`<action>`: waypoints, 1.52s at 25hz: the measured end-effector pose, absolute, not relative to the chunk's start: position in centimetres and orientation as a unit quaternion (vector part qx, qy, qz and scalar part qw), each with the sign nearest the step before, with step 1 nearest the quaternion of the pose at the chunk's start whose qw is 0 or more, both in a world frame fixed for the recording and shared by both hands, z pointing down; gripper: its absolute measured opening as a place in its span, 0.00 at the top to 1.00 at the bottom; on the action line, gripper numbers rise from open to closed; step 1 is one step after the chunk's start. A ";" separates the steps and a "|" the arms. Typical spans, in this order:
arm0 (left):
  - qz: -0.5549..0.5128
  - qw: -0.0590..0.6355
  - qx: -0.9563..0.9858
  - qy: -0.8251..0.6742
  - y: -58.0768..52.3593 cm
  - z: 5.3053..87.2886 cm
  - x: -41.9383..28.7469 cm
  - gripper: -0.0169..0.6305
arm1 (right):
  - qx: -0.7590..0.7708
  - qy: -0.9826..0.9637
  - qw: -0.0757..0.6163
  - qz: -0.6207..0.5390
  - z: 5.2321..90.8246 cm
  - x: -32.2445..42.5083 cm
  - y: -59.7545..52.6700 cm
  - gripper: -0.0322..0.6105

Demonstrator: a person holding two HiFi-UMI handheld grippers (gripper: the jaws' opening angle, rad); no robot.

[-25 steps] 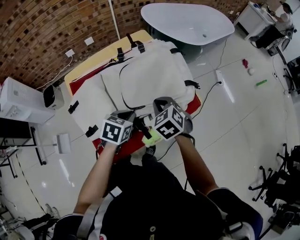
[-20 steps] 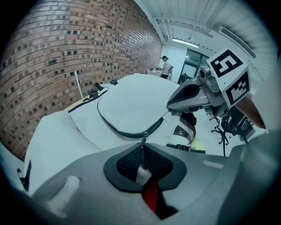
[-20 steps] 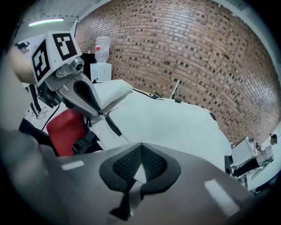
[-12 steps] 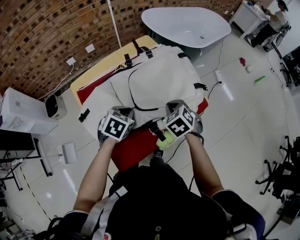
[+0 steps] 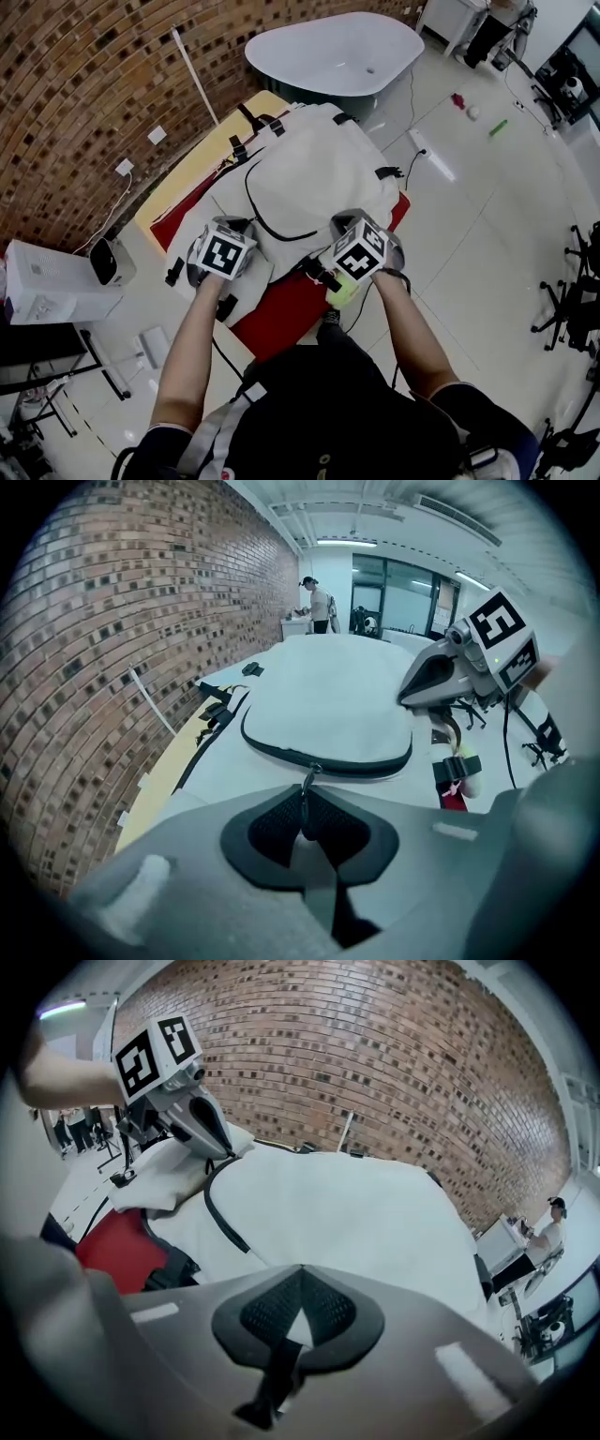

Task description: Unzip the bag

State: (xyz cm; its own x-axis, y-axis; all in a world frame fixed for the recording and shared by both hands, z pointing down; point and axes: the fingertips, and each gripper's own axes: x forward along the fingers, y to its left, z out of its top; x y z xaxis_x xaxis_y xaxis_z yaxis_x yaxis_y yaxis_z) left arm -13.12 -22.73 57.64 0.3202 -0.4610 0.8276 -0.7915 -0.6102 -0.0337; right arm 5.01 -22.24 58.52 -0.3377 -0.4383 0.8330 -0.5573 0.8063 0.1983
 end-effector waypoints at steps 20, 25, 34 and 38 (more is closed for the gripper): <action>0.480 0.091 0.796 -0.358 -34.9 58.7 -17.5 0.94 | 0.338 -0.799 0.489 0.086 59.3 5.1 -22.6 0.95; 0.526 0.050 0.793 -0.304 -36.5 60.0 -17.1 0.93 | 0.344 -0.798 0.487 0.090 59.4 5.4 -22.8 0.95; 0.556 -0.051 0.806 -0.195 -39.0 61.1 -15.2 0.92 | 0.355 -0.795 0.484 0.090 59.6 5.5 -22.9 0.95; 0.548 -0.069 0.814 -0.182 -40.2 60.6 -14.0 0.92 | 0.357 -0.795 0.482 0.091 59.5 5.5 -22.9 0.95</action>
State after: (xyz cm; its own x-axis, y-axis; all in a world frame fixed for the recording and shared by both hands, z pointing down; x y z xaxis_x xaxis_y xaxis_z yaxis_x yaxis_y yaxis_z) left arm -13.96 -40.21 60.64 0.3341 -0.3715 0.8662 -0.2196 -0.9244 -0.3118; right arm 5.47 -22.91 59.52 -0.2808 -0.4807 0.8307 -0.6555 0.7283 0.1998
